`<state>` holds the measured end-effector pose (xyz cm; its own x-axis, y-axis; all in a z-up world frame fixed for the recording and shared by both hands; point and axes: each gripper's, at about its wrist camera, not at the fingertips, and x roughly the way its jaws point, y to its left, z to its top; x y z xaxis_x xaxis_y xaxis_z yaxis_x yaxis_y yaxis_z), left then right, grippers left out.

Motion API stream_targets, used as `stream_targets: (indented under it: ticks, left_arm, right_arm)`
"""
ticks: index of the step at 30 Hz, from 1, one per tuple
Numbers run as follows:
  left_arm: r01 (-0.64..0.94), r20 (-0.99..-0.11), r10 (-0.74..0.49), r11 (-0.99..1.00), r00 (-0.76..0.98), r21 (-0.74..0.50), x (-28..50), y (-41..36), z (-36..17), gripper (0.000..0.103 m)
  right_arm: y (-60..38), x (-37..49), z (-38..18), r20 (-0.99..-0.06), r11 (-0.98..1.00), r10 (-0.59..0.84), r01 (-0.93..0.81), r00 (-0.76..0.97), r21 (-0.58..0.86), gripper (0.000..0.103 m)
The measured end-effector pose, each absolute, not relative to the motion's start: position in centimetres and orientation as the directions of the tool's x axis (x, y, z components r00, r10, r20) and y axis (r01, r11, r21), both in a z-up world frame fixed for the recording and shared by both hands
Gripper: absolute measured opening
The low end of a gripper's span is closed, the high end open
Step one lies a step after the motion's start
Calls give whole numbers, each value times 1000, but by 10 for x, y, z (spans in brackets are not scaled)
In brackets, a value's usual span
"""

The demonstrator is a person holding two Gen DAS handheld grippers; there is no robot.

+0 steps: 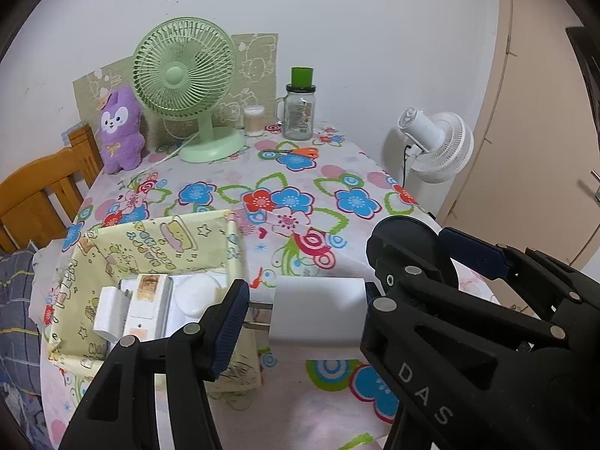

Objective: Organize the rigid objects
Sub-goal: 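Carry the white block toward the fabric box while right carries the black disc, then lower the white block into the box and open left while right releases the black disc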

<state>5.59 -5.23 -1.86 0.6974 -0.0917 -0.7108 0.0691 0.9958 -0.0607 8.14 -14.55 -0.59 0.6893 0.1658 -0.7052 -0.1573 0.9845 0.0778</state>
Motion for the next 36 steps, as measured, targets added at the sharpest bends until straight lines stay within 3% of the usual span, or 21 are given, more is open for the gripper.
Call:
stream_targets:
  ticks: [36]
  left_arm:
    - [-36, -712, -11, 998, 703, -50, 82, 45, -18, 63]
  right_arm:
    - [-41, 117, -4, -718, 961, 235, -267, 655, 71, 57]
